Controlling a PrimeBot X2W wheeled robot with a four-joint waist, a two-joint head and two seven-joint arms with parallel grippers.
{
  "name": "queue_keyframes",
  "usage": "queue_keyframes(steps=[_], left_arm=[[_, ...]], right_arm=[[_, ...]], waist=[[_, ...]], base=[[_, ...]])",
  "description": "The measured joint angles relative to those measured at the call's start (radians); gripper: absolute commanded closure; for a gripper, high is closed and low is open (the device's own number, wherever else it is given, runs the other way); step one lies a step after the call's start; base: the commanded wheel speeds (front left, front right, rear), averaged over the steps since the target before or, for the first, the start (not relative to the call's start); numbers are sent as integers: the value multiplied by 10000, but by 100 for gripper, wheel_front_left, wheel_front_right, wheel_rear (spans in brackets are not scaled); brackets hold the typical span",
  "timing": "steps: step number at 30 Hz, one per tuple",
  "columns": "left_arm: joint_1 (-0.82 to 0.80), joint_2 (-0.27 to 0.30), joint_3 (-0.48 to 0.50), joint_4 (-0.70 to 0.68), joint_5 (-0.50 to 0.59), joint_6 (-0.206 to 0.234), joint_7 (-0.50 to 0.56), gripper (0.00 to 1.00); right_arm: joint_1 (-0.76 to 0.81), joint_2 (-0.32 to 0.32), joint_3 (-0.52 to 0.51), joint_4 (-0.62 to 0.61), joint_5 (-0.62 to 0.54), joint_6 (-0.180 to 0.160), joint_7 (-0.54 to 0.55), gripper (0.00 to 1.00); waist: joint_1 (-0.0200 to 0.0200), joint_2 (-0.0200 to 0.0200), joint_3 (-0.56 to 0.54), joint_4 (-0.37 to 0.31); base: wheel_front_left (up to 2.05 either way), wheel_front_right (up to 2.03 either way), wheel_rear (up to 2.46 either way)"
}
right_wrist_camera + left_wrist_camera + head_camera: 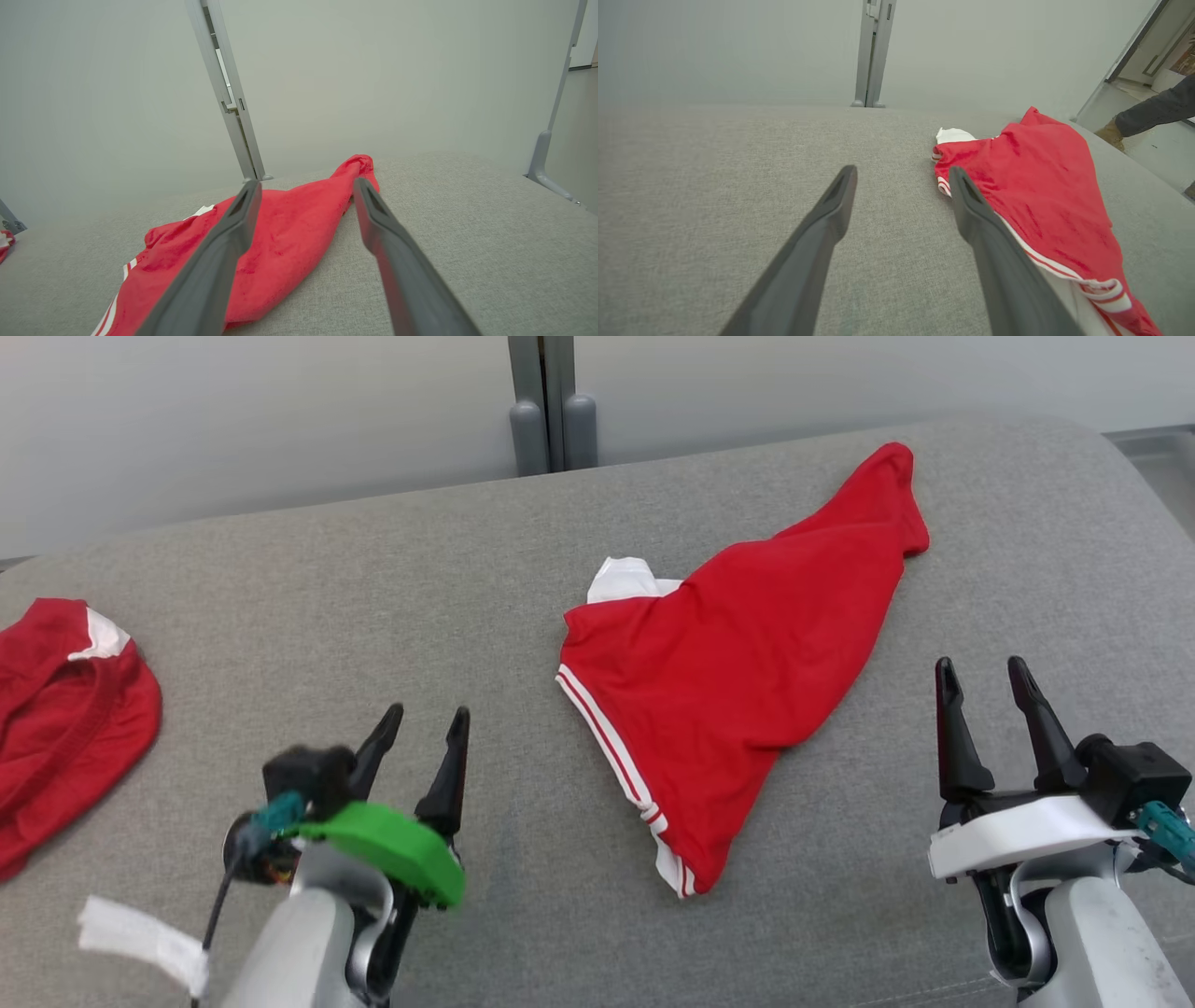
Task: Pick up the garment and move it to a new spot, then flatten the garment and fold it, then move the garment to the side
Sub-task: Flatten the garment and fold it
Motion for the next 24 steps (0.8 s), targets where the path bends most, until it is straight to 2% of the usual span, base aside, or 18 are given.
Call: queue_keyframes(steps=[6, 9, 12, 15, 19, 24], left_arm=[[-2173, 932, -1216, 606, -2084, -8, 2970, 0], [-3037, 1375, -1703, 988, -3624, -8, 4801, 0], [-3638, 1904, -2019, 1329, -4638, -8, 5963, 0], [-4106, 2276, -2188, 1641, -5559, -8, 6707, 0], [-4538, 2497, -2569, 1902, -6357, -8, 7333, 0], [-4981, 2729, -3074, 2514, -6615, -8, 7649, 0]], right_arm=[[-451, 8, 67, -6, 111, -2, 2, 0], [-734, 130, 173, -19, 205, 0, 0, 0], [-910, 222, 190, -6, 311, 0, 0, 0], [-1040, 303, 228, 35, 407, -2, 2, 0], [-1179, 382, 263, 59, 470, -2, 2, 0], [-1374, 430, 364, 71, 546, -2, 2, 0]], waist=[[0, 0, 250, -329], [0, 0, 440, -644], [0, 0, 645, -1005], [0, 0, 884, -1429], [0, 0, 1198, -1948], [0, 0, 1578, -2494]], base=[[0, 0, 0], [0, 0, 0], [0, 0, 0], [0, 0, 0], [0, 0, 0], [0, 0, 0]])
